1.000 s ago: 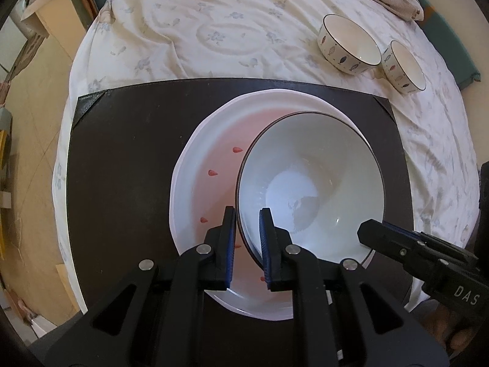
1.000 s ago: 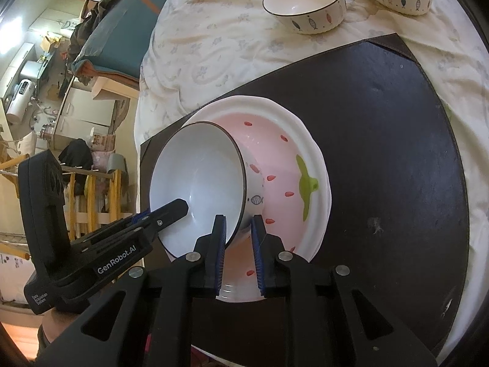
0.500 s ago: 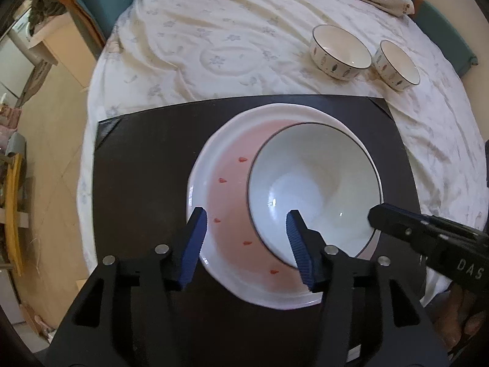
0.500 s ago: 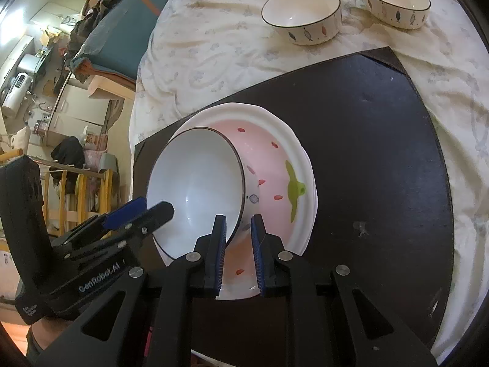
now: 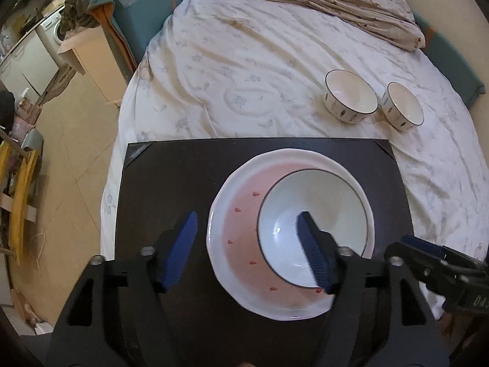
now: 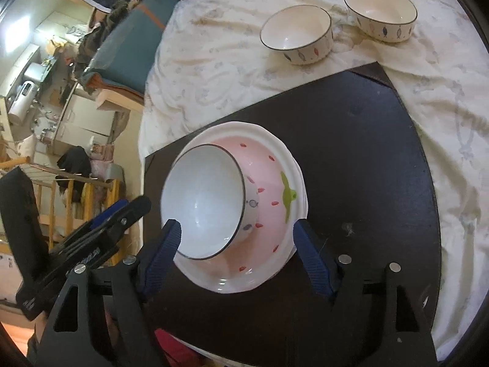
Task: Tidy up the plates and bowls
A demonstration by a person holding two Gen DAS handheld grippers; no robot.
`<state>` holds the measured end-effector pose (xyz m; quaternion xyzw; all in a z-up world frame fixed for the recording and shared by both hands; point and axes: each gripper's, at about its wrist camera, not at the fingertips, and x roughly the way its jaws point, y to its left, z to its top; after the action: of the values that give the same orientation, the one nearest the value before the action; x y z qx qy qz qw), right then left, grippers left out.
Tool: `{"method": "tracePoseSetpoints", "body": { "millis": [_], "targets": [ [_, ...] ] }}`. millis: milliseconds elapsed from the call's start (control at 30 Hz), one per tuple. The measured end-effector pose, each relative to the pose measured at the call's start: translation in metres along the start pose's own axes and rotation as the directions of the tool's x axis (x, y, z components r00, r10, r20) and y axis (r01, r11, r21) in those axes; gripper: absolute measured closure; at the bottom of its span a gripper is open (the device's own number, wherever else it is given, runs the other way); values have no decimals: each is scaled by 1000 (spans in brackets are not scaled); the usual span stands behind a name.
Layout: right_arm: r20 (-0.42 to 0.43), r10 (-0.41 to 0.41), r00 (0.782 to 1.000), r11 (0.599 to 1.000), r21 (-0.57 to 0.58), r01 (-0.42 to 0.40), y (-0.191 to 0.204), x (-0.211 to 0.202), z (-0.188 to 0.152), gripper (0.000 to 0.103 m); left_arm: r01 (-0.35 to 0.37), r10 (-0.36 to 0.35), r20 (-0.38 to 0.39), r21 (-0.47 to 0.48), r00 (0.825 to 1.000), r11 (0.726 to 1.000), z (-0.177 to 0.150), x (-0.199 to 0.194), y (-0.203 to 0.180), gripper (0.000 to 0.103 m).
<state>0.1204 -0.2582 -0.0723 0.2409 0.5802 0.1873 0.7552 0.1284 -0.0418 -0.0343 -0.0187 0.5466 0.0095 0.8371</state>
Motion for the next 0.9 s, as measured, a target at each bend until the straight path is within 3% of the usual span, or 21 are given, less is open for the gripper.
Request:
{"method": "tracePoseSetpoints", "body": {
  "millis": [33,67,267,367,467,600,900],
  "targets": [
    [3,-1,1000,1000,-9,1,0,-3,-1,25,5,-5,-5,-13,1000,1000,1,-1,-1,14],
    [7,-3,1000,1000,-16,4,0,-5,-1,25,10,-10,2,-32,1000,999,2,-3,-1,0],
    [45,17,999,1000,-15,-16,-6,-22,0,23,-16,21,76,-60,997,998,8,-19,-10,0],
    [75,17,997,1000,-3,-17,-11,-34,2,14,-13,18,90,-63,996,998,14,-24,-17,0],
    [125,-7,992,1000,16,5,-18,-47,5,7,-31,35,112,-36,993,999,22,-29,-28,0],
    [171,-25,985,999,51,17,-32,-65,15,7,-33,33,135,-2,990,999,37,-35,-48,0],
    [299,-141,944,988,108,113,-63,-114,48,7,1,-18,146,116,989,993,74,-31,-114,0]
  ]
}}
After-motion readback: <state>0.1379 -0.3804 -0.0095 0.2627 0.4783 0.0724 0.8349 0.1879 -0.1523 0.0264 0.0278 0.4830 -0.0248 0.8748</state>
